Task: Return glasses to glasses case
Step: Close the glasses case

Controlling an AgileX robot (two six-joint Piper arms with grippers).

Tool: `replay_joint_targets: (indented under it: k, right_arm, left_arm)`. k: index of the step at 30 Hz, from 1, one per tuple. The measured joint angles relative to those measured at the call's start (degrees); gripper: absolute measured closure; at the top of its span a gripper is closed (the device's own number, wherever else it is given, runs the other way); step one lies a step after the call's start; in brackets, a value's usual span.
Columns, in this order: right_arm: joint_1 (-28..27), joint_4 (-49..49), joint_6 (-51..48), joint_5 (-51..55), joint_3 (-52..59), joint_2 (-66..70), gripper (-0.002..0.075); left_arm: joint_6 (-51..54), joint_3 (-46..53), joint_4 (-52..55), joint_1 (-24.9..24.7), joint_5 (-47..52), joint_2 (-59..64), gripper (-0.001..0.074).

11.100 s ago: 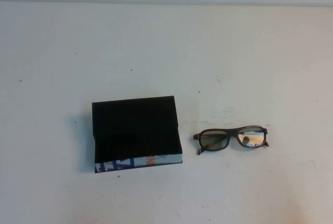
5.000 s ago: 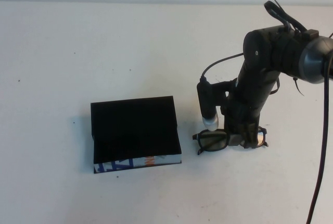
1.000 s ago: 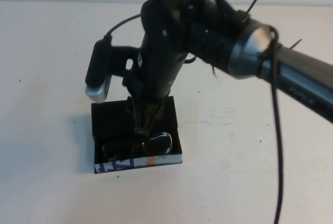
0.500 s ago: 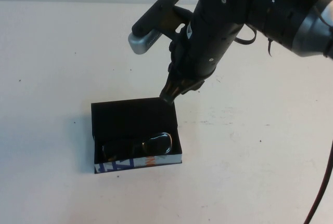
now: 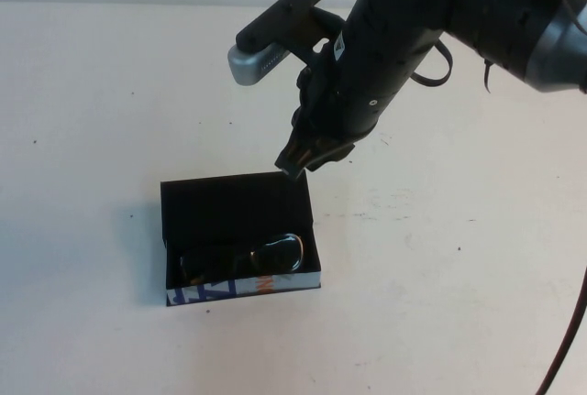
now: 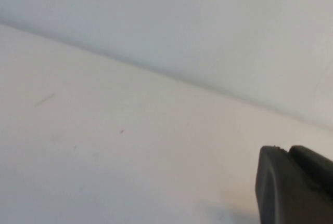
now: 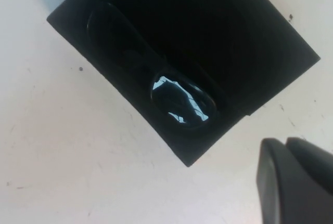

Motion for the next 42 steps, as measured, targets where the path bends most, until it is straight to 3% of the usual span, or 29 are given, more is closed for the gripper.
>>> replay_joint_targets:
  k: [5,9,13,17,22,27,35,42]
  right_arm:
    - [0.0,0.1,0.22,-0.6,0.0,0.08,0.0737]
    - [-0.1,0.1,2.58,-2.98,0.0,1.04,0.0737]
    - [-0.41,0.54,3.96,-4.39,-1.48,2.93,0.0737]
    - [-1.64,0.87,4.3,-4.26,-3.57,4.57,0.0737]
    - [-4.74,4.36,4.41,-4.14,-5.84,6.18,0.0737]
    - [-8.49,9.12,4.41,-5.38,-6.03,7.55,0.0737]
    - [-10.53,12.81,4.41,-6.94,-10.9,11.55,0.0737]
    - [-11.29,15.24,4.31,-3.33,-20.85,18.17,0.0737]
  left_arm:
    - [-5.9,0.0,-6.08,0.0,-7.35,0.0,0.0738]
    - [-10.88,-3.74,-7.55,0.09,4.08,2.72,0.0738]
    - [-7.64,-11.01,-11.05,0.09,15.96,14.21,0.0738]
    - [6.0,-18.65,-18.7,-0.09,26.72,28.99,0.0738]
    - [29.35,-25.89,-35.81,-0.09,36.36,47.07,0.0738]
    - [50.19,-26.78,-52.5,-1.79,35.66,61.69,0.0738]
    - [75.74,-26.78,-75.32,-12.09,28.26,79.54,0.0738]
    - [89.86,-27.91,-84.48,-12.92,27.62,91.07,0.0738]
